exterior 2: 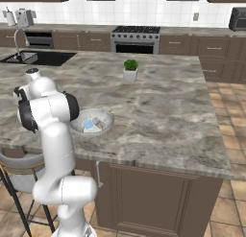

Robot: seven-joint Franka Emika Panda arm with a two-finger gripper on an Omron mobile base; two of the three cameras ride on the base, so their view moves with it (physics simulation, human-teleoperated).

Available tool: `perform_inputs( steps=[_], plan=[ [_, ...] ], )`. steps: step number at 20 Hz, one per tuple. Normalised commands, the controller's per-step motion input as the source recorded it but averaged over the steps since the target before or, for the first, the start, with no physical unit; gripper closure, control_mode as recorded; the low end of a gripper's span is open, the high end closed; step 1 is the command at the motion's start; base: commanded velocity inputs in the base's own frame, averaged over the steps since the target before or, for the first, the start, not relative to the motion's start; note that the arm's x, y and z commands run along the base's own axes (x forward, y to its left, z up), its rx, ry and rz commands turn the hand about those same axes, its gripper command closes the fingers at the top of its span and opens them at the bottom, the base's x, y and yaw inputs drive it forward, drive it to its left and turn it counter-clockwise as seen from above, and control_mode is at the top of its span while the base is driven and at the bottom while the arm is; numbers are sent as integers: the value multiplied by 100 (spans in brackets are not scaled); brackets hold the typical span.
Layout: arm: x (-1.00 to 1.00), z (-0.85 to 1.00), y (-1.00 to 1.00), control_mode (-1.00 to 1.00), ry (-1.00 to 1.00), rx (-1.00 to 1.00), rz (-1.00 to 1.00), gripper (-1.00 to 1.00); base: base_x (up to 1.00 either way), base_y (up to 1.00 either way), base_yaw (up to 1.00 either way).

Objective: There are four ice cubes in the ice bowl. Place two ice cubes in each glass of water.

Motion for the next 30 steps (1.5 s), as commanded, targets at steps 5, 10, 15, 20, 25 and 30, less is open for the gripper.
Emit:
perform_inputs(
  steps=[5,10,15,20,25,30],
  plan=[
    [2,0,-33,-100,-6,0,2,100,0,0,0],
    [-5,-4,-12,-100,-2,0,1,100,0,0,0],
    [-1,-6,13,-100,0,0,0,100,0,0,0],
    [2,0,5,-100,0,0,0,100,0,0,0],
    [19,0,0,-100,0,0,0,100,0,0,0],
    [21,0,0,-100,0,0,0,100,0,0,0]
  ],
)
